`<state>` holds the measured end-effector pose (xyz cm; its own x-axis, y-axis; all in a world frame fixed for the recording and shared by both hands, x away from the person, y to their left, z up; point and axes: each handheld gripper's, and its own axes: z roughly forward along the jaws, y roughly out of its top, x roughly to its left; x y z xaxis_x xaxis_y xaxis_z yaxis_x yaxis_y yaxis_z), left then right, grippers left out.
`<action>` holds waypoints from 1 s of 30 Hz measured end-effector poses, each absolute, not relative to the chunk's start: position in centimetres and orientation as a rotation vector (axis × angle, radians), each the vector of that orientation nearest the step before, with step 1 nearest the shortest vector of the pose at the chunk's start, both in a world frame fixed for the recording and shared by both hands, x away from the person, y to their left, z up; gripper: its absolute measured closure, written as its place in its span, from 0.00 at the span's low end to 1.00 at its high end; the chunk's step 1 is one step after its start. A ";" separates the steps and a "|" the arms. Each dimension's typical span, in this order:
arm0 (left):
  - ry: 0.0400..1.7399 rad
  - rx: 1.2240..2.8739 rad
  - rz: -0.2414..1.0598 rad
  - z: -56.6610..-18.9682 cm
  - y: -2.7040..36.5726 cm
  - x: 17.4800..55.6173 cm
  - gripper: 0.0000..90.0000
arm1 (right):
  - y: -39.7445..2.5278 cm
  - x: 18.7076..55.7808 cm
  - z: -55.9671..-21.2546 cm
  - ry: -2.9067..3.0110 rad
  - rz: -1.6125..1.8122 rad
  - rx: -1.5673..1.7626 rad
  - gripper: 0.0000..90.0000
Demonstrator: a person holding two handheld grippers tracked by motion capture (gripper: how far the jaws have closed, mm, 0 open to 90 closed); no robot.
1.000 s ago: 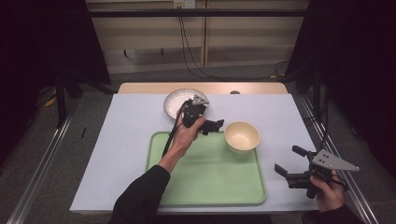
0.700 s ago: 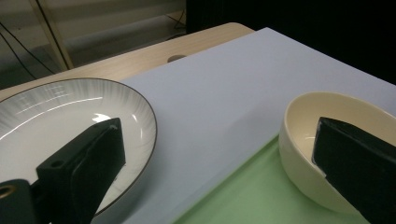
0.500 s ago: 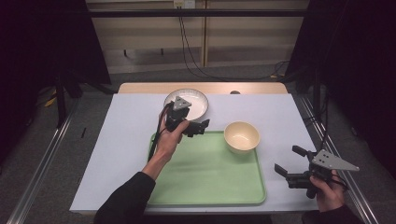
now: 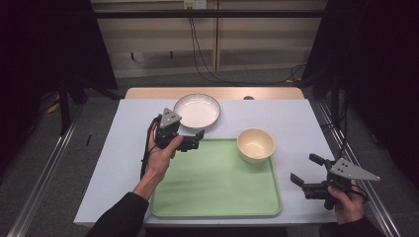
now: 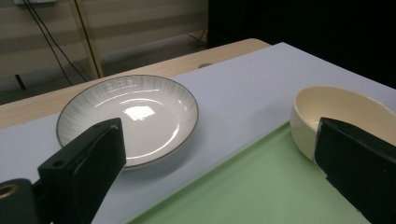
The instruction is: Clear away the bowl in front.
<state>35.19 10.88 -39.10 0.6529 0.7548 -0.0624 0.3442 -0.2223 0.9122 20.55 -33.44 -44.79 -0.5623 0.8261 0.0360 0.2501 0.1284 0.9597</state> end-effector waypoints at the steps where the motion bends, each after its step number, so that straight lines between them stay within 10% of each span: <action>1: 0.887 1.815 0.504 -39.1 11.4 34.9 0.03 | -33.4 20.5 -44.8 1.893 1.451 1.037 0.01; 30: 1.026 1.739 0.642 -41.6 19.9 27.7 0.02 | -33.4 20.6 -44.8 1.890 1.448 1.039 0.01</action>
<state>27.66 19.87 -41.62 0.5042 0.8629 -0.0352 0.3459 -0.1645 0.9237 20.56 -33.42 -44.79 -0.5589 0.8284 0.0374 0.2521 0.1268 0.9594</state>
